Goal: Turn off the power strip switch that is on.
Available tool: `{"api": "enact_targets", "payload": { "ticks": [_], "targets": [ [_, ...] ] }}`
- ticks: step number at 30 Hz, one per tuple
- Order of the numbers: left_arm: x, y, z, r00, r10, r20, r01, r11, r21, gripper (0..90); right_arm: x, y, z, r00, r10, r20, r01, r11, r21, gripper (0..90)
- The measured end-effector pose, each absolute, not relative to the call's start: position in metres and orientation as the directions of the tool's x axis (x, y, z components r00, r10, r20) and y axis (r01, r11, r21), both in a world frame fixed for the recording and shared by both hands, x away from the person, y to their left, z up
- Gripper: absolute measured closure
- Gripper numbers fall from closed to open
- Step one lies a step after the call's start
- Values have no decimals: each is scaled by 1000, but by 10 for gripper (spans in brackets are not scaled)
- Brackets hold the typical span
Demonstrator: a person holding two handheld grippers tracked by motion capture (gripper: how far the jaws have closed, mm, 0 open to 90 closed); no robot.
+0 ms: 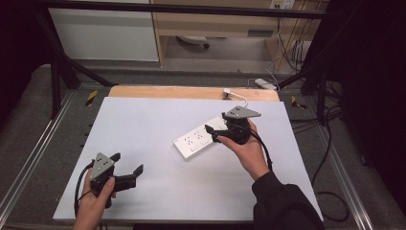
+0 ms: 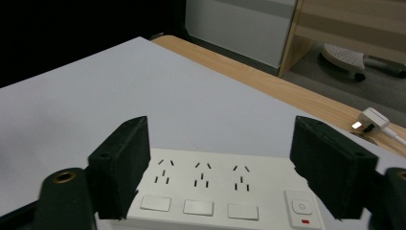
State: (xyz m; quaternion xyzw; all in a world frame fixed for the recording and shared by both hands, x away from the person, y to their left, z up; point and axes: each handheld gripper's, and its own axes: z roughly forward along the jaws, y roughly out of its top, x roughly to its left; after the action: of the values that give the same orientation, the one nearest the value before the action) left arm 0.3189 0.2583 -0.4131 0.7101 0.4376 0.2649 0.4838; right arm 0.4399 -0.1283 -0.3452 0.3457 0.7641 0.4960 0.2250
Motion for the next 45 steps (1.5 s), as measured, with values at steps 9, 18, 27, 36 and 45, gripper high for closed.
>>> {"api": "enact_targets", "payload": {
  "ticks": [9, 18, 27, 36, 45],
  "targets": [
    [319, 259, -413, 478, 877, -48, 365, -149, 919, 55, 438, -118, -348, -692, 722, -2, 298, 288, 910, 489],
    [319, 259, -413, 482, 875, -42, 363, -155, 919, 55, 437, -108, -353, -714, 700, -16, 283, 309, 908, 721],
    [319, 259, -413, 480, 876, -37, 361, -159, 919, 55, 437, -101, -358, -734, 679, -21, 281, 332, 901, 887],
    [319, 258, -413, 481, 876, -38, 362, -159, 919, 55, 440, -95, -365, -742, 670, -2, 310, 346, 885, 900],
    [319, 258, -413, 483, 875, -37, 363, -162, 918, 55, 444, -90, -373, -743, 669, 8, 338, 365, 867, 900]
  ]
}}
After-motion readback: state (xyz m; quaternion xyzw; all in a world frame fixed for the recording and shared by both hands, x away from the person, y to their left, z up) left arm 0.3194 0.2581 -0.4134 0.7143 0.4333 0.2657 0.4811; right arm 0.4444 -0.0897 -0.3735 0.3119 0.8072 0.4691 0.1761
